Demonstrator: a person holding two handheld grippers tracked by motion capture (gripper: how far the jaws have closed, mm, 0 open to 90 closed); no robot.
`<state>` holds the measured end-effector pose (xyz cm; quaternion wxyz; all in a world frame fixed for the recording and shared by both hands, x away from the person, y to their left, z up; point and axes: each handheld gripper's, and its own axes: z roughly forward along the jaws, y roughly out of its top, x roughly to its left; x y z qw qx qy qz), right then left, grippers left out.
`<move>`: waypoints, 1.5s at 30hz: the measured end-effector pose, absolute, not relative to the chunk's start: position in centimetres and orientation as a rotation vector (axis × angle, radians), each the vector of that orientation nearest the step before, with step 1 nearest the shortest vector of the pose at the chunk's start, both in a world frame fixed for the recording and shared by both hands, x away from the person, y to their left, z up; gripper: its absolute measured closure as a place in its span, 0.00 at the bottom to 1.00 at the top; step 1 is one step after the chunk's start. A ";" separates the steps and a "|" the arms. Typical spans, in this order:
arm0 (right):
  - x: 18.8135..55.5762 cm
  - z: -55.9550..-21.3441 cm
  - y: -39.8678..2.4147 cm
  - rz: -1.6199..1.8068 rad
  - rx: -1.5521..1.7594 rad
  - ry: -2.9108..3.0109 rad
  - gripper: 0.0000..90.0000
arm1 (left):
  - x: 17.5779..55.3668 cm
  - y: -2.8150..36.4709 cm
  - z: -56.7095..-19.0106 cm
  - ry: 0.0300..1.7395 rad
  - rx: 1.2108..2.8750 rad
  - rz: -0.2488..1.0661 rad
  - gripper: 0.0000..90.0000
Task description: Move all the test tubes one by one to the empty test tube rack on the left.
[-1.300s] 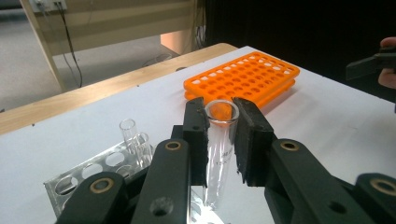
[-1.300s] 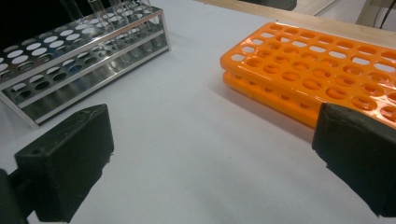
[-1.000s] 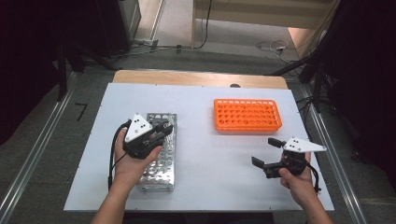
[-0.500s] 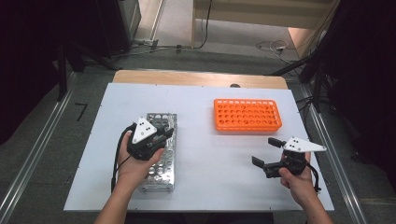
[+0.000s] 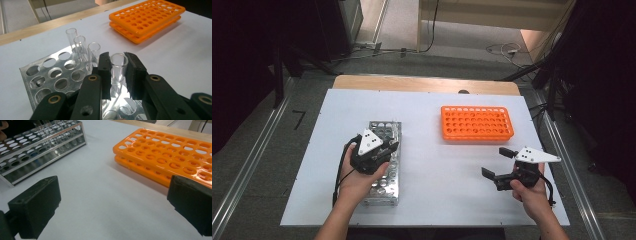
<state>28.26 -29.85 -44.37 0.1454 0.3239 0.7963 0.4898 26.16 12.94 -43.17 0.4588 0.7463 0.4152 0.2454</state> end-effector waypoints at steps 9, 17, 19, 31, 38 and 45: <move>28.3 -44.5 -29.8 1.402 0.932 2.298 0.00 | 26.7 12.9 -43.6 1.092 1.874 0.542 0.82; 28.4 -44.5 -29.9 1.399 0.938 2.294 0.00 | 27.0 13.0 -43.7 1.115 1.897 0.515 0.82; 28.3 -44.5 -29.9 1.402 0.936 2.293 0.00 | 27.0 13.0 -43.7 1.116 1.902 0.512 0.82; 28.3 -44.5 -29.8 1.396 0.938 2.296 0.00 | 27.4 13.0 -43.7 1.139 1.912 0.464 0.81; 28.3 -44.5 -29.8 1.396 0.938 2.295 0.00 | 27.5 12.9 -43.8 1.143 1.927 0.444 0.77; 28.3 -44.5 -29.9 1.398 0.937 2.294 0.00 | 27.4 13.1 -43.5 1.149 1.905 0.436 0.62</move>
